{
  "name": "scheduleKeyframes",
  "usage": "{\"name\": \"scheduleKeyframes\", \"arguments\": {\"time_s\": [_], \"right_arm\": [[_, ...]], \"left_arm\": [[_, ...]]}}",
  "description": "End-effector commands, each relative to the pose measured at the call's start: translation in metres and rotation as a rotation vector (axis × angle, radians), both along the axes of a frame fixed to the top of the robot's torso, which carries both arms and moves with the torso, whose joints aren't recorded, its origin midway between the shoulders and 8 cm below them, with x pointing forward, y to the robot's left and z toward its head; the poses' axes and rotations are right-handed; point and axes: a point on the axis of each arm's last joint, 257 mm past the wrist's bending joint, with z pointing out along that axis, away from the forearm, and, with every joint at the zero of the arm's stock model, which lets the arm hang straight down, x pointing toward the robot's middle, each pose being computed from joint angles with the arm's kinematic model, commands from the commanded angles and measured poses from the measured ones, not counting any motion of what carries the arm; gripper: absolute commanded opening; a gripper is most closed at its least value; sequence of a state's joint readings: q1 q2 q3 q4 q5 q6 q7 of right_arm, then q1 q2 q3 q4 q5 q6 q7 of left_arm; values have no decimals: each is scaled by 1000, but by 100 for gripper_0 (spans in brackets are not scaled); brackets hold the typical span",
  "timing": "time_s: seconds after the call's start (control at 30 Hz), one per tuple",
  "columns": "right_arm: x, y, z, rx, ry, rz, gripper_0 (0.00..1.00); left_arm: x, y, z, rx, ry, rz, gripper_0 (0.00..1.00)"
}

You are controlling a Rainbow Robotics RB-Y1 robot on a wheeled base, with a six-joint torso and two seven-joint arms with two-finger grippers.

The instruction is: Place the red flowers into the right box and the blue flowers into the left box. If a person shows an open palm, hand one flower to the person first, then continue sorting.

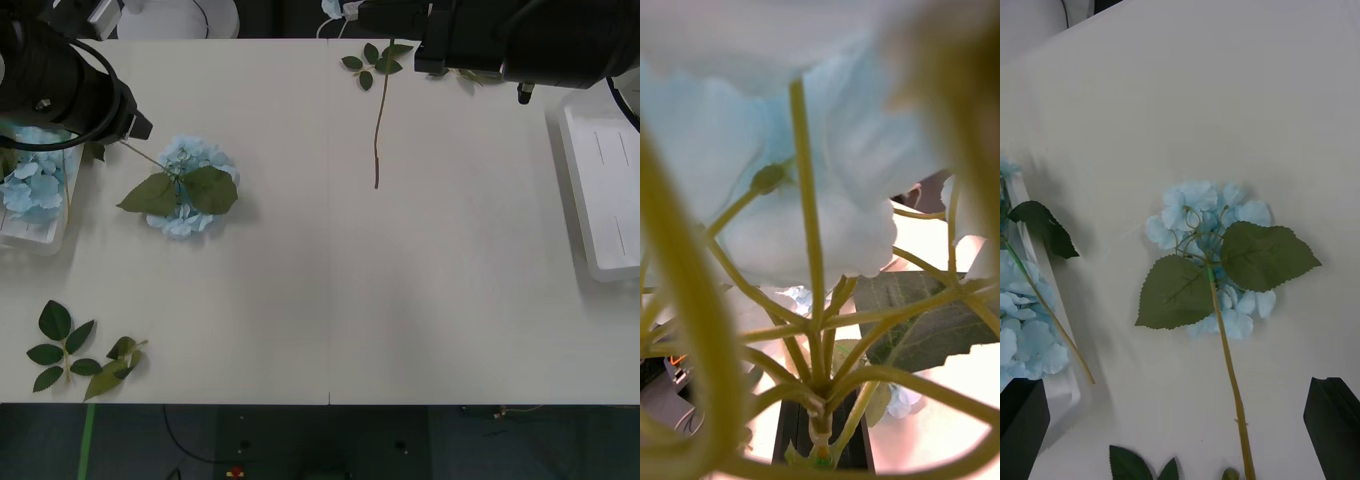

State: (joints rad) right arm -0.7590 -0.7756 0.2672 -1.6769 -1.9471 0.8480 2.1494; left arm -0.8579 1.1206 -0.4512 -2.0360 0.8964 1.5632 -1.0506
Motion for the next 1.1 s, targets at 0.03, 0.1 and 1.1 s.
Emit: {"name": "scheduleKeyframes", "arguments": {"time_s": [0.03, 0.1, 1.1], "right_arm": [[-10, 12, 6, 19, 13, 22, 0], [-10, 12, 6, 19, 13, 22, 0], [-10, 14, 5, 21, 12, 22, 0]], "left_arm": [[26, -16, 15, 93, 10, -56, 100], [32, -21, 9, 98, 39, -52, 100], [24, -25, -93, 54, 560, -164, 100]]}}
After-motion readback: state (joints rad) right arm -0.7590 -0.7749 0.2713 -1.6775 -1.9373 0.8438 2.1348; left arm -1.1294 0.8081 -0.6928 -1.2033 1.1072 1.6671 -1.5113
